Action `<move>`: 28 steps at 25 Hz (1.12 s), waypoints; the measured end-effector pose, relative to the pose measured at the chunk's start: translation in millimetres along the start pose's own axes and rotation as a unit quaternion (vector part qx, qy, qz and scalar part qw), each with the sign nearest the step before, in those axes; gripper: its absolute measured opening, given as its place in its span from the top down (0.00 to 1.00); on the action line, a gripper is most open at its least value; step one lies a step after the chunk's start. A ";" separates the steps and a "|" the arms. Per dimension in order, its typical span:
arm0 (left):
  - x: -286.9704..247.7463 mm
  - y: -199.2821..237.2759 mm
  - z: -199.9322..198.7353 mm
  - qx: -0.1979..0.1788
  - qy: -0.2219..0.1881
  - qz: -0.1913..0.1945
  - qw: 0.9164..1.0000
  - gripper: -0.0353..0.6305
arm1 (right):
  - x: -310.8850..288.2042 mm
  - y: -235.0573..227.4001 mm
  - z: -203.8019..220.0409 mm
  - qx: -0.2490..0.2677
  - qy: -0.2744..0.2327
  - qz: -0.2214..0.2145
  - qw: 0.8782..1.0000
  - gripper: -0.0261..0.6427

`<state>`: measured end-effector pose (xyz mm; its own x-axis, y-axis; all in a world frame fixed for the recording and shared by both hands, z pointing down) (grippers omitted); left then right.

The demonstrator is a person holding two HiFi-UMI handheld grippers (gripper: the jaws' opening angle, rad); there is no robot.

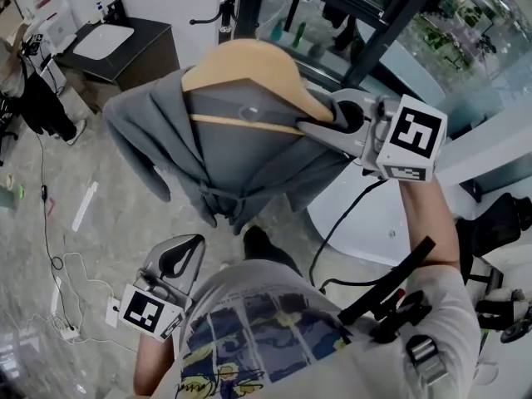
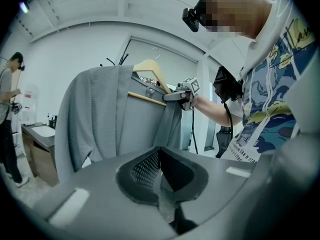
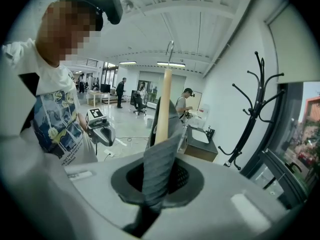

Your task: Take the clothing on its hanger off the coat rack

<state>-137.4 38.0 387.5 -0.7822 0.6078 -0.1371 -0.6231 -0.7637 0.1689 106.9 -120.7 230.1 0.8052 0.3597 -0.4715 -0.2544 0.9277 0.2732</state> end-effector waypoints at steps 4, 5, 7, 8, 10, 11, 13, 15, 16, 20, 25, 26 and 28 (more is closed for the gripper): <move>0.0 -0.1 1.1 0.001 0.005 0.002 1.000 0.94 | -0.3 8.8 1.5 0.004 0.005 -0.002 1.000 0.95; -0.4 -0.1 1.4 0.001 0.007 0.003 1.000 0.94 | -0.1 10.3 2.7 0.003 0.006 -0.001 1.000 0.95; -0.4 0.2 2.3 0.002 0.008 0.004 1.000 0.94 | -0.3 12.7 4.7 0.001 0.006 0.002 1.000 0.95; -0.2 0.6 2.7 0.002 0.008 0.004 1.000 0.94 | -0.8 13.6 5.2 -0.001 0.006 0.003 1.000 0.95; 0.4 1.7 2.6 0.002 0.007 0.005 1.000 0.94 | -1.9 15.2 5.0 -0.003 0.005 0.004 1.000 0.95; 0.8 2.3 2.3 0.002 0.007 0.005 1.000 0.94 | -2.6 15.8 4.6 -0.004 0.005 0.004 1.000 0.95; 2.4 3.7 1.7 0.002 0.007 0.005 1.000 0.94 | -4.5 17.0 3.7 -0.004 0.005 0.005 1.000 0.95; 3.2 4.9 1.5 0.002 0.006 0.005 1.000 0.94 | -6.1 17.6 2.8 -0.005 0.005 0.005 1.000 0.95; 3.1 5.1 1.3 0.002 0.005 0.005 1.000 0.94 | -6.5 17.7 2.5 -0.005 0.005 0.005 1.000 0.95; 3.2 4.9 -0.1 0.002 0.004 0.006 1.000 0.94 | -7.3 17.9 2.4 -0.004 0.007 0.006 1.000 0.95; 4.2 6.0 0.4 0.003 0.004 0.005 1.000 0.94 | -10.5 18.5 2.0 0.001 0.009 0.004 1.000 0.95; 4.3 6.6 0.2 0.003 0.004 0.004 1.000 0.94 | -11.3 18.3 2.4 0.002 0.010 0.003 1.000 0.95; 4.6 7.6 -0.3 0.004 0.003 0.003 1.000 0.94 | -12.7 18.1 3.2 0.003 0.012 0.002 1.000 0.95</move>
<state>-145.7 34.9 387.9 -0.7854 0.6025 -0.1419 -0.6190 -0.7652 0.1769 93.8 -108.8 243.7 0.7904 0.3664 -0.4910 -0.2546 0.9254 0.2807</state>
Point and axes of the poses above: the fingertips, and each gripper's own axes: x backward along the fingers, y to its left, z out of its underside, the point moved 7 cm from there along x, backward along the fingers, and after that the axes turned 3 degrees about z, right-handed, at the moved point
